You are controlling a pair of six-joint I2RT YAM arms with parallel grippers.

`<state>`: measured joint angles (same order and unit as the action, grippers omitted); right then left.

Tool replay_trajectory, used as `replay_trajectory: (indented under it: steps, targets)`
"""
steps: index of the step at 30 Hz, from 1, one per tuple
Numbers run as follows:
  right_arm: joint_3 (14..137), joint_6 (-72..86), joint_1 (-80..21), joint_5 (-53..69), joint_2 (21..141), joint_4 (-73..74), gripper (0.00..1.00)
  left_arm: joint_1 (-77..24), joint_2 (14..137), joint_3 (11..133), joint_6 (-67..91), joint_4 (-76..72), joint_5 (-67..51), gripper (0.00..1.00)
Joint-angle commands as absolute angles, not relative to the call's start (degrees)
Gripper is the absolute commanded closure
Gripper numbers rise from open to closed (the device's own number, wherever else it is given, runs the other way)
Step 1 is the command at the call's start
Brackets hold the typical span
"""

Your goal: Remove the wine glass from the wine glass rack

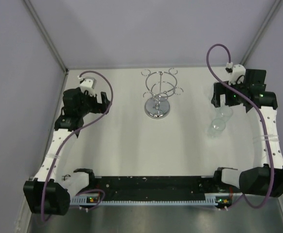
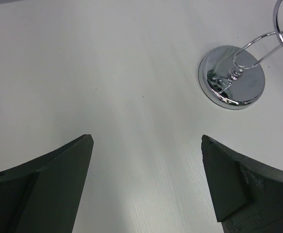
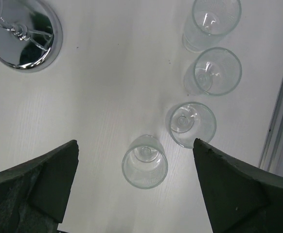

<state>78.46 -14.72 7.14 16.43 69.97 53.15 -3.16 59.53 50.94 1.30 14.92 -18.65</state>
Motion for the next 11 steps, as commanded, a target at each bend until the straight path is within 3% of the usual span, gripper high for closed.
replay_trajectory:
  steps: [1,11]
  targets:
    - [79.80,-4.14,2.73,9.51,70.13,47.64,0.01,-3.25,60.03,55.98,-4.47,15.47,-16.09,0.02]
    - [84.81,-3.96,1.23,15.02,73.65,45.09,0.01,-3.25,59.24,61.52,-10.45,18.02,-13.01,0.02]
